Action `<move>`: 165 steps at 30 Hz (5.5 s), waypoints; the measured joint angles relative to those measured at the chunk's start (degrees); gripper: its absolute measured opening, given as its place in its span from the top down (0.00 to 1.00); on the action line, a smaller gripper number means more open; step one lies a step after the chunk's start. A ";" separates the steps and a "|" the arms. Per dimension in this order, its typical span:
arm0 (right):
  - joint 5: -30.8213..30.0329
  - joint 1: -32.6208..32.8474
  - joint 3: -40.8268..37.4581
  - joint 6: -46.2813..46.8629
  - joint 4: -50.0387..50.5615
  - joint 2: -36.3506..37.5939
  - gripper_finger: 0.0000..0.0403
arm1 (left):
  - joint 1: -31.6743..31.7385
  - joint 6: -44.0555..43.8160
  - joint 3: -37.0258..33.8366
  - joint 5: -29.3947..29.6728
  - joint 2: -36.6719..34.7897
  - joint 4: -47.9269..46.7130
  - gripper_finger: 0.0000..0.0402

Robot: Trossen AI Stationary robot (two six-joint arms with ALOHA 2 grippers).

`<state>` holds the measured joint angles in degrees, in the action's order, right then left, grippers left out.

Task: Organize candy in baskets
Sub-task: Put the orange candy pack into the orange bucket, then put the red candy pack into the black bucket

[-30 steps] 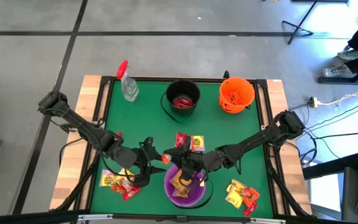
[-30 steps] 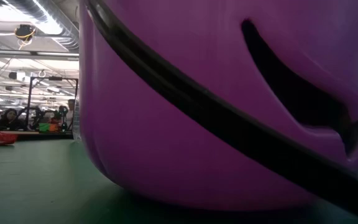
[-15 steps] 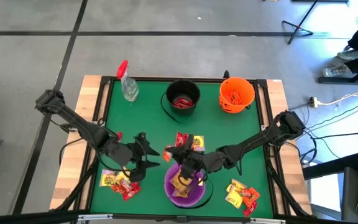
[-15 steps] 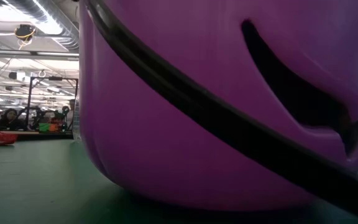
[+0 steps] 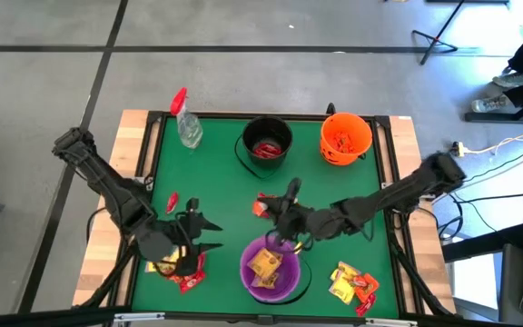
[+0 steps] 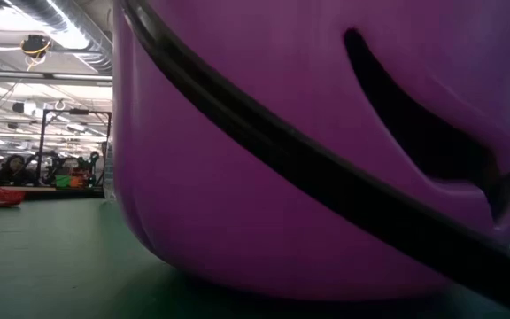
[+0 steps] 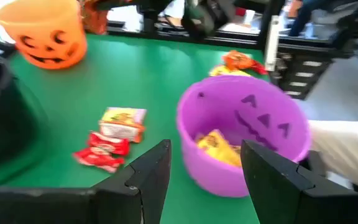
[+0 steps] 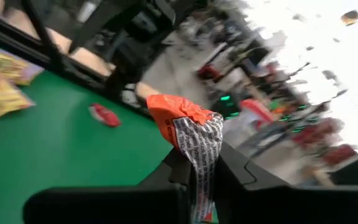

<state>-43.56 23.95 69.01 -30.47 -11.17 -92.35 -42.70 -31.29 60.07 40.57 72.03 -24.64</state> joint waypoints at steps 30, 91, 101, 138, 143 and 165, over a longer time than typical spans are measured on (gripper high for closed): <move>28.25 -40.44 -12.70 27.74 47.37 37.05 0.90 | -3.91 -11.51 -21.86 10.51 -0.04 14.80 0.54; 29.55 -9.97 -25.18 42.72 3.76 31.59 0.40 | 14.98 -55.36 -19.03 -21.83 -3.69 -43.48 0.59; 29.60 -5.27 -25.18 40.82 -7.27 24.86 0.40 | 14.80 -55.86 -20.62 -21.79 -3.68 -43.33 0.59; 29.17 -4.44 -25.18 42.67 -10.31 18.80 0.40 | 29.31 -53.59 -23.17 -35.84 9.66 -38.63 0.63; 29.17 -4.44 -25.16 42.87 -10.39 18.17 0.40 | 29.47 -52.38 -23.17 -35.82 9.79 -36.25 0.71; 29.04 -4.46 -25.16 42.81 -10.24 18.05 0.40 | 29.45 -45.53 -16.44 -35.97 9.73 -36.33 0.93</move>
<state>-14.52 19.49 43.86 12.34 -21.40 -74.30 -13.24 -76.82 43.64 4.60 81.76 -60.97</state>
